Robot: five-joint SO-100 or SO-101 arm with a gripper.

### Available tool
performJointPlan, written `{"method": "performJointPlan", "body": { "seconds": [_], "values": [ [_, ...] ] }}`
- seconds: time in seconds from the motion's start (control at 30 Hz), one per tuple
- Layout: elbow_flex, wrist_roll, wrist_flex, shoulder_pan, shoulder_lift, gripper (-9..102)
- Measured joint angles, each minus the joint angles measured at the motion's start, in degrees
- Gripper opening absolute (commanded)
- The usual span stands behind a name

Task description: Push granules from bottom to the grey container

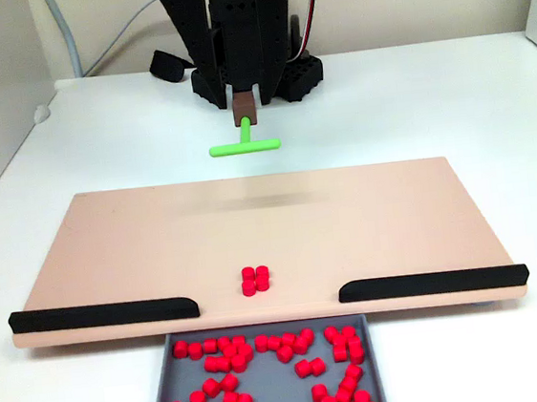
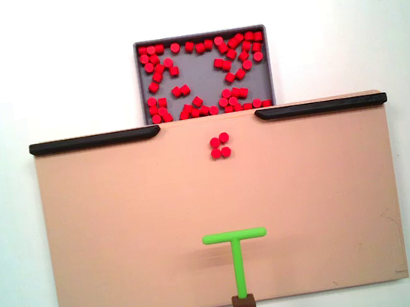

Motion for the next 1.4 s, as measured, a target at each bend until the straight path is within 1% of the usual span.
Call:
{"method": "performJointPlan", "body": {
  "seconds": [0.2,0.73,1.4],
  "values": [
    [0.00,-1.76,-0.53,1.32,-1.76,0],
    [0.97,-0.26,-10.72,1.32,-10.90,0],
    [-1.23,0.88,-15.03,-0.26,-18.98,0]
  ]
}}
